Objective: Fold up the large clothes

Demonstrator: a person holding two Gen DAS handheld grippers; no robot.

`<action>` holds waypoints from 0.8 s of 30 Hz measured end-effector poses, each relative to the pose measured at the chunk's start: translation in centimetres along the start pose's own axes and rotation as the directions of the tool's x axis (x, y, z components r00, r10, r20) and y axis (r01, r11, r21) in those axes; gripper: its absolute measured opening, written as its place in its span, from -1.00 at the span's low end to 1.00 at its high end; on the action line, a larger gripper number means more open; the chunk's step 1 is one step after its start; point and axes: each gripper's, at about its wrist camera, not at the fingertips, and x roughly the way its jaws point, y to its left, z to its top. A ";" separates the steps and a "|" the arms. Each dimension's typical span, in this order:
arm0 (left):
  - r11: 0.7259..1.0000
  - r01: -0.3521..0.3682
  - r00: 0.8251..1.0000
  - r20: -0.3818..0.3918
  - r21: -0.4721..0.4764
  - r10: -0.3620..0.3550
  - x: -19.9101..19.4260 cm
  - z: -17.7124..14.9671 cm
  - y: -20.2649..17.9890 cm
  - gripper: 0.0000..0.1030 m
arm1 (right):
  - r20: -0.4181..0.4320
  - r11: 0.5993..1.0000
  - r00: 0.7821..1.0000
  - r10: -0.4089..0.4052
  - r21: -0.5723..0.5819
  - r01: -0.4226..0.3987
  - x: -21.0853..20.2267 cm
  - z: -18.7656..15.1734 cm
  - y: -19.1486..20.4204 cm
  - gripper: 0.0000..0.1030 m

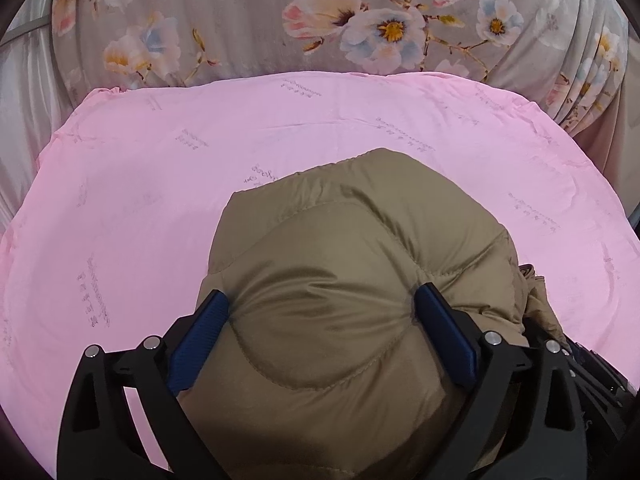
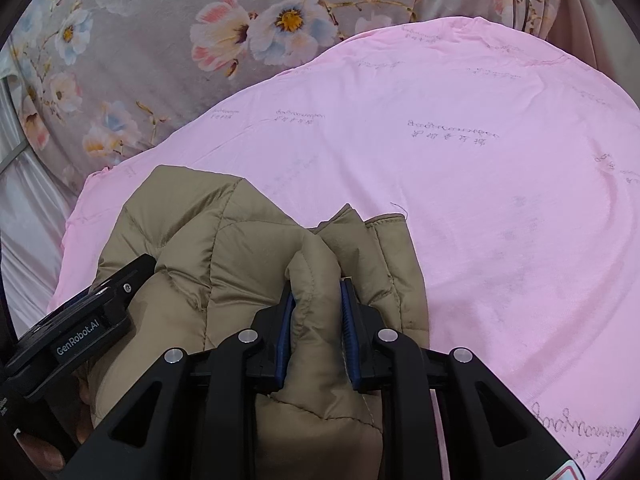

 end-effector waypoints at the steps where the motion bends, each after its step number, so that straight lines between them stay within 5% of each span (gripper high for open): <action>1: 1.000 -0.005 1.000 0.004 0.003 0.005 0.1 0.0 -0.1 0.82 | 0.001 1.000 1.000 -0.001 0.000 0.001 0.1 0.0 0.0 -0.64; 10: 0.999 -0.039 0.999 0.021 0.016 0.038 0.4 -0.1 -0.6 0.84 | 0.014 1.000 1.000 0.000 -0.001 0.000 0.4 0.1 0.0 -0.63; 16: 1.000 0.007 1.000 0.011 0.000 -0.007 -0.2 0.0 0.0 0.84 | 0.010 0.991 0.995 0.100 0.091 -0.101 -0.8 0.6 -2.0 -0.56; 18: 1.000 0.021 1.000 -0.005 0.004 -0.021 -1.5 -0.1 0.5 0.84 | 0.023 0.990 0.995 0.092 0.108 -0.094 -3.5 0.5 -2.2 -0.38; 22: 0.997 0.082 0.996 -0.026 0.016 -0.081 -5.6 -1.5 1.7 0.82 | 0.023 0.997 0.997 0.071 0.007 -0.072 -7.8 -0.9 -1.4 -0.48; 24: 0.995 0.088 0.995 -0.047 0.044 -0.086 -7.1 -2.7 1.9 0.79 | -0.018 0.997 0.997 0.075 -0.027 -0.075 -8.8 -2.0 -1.1 -0.81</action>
